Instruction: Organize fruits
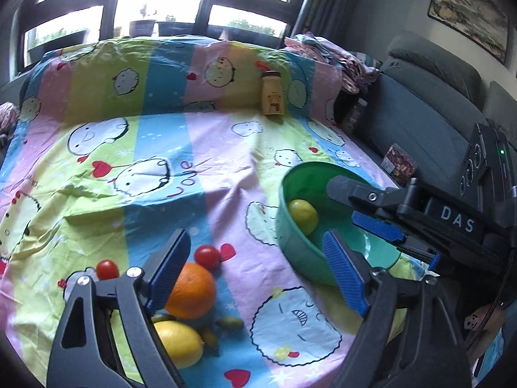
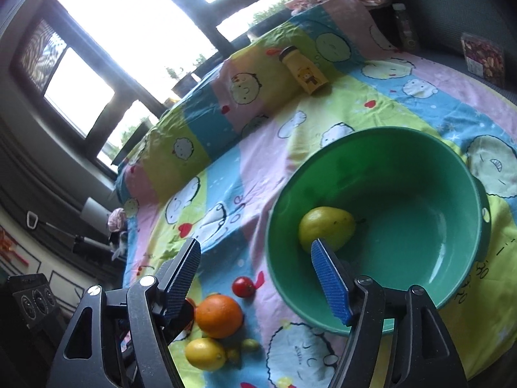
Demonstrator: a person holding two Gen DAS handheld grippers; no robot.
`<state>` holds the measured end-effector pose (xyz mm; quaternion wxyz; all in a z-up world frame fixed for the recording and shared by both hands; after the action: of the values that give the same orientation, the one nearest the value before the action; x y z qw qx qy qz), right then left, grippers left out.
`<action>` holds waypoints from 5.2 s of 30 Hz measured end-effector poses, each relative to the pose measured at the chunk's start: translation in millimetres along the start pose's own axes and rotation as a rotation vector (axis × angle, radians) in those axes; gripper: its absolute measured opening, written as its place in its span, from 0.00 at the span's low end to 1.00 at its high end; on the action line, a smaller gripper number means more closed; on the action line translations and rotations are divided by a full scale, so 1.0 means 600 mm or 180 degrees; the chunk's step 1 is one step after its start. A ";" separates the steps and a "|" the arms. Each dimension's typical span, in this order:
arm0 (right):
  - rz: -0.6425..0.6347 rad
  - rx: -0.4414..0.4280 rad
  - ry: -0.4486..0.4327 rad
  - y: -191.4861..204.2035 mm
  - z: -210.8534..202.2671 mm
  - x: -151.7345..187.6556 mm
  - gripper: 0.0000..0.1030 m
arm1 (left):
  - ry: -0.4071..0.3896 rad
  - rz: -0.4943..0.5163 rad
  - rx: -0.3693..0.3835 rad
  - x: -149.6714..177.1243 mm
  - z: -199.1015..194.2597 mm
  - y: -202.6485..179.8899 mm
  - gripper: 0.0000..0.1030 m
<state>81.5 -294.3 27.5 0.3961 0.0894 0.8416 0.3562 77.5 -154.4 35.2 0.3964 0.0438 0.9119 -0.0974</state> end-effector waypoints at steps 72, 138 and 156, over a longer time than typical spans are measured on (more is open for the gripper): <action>-0.0322 -0.0252 0.1530 0.086 0.170 0.225 0.62 | 0.0747 -0.0898 0.0134 0.167 0.001 0.144 0.70; -0.0755 -0.0414 0.1100 0.141 0.121 0.196 0.56 | 0.0149 -0.0506 -0.0029 0.128 -0.038 0.106 0.52; -0.0717 -0.0471 0.0975 0.138 0.100 0.181 0.56 | 0.0031 -0.0356 -0.0043 0.111 -0.046 0.087 0.52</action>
<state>41.4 -155.1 -8.5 0.3063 -0.0898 0.8682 0.3800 20.5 -97.2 -2.6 0.3862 -0.0094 0.9154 -0.1131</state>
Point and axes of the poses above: each gripper's, at about its wrist camera, not at the fingertips, and z roughly the way its jaws point, y to its left, x to its underside, the point moved 5 cm from there along z, roughly the way its jaws point, and after that the axes turned 10 degrees about -x, right-handed, at the moved point
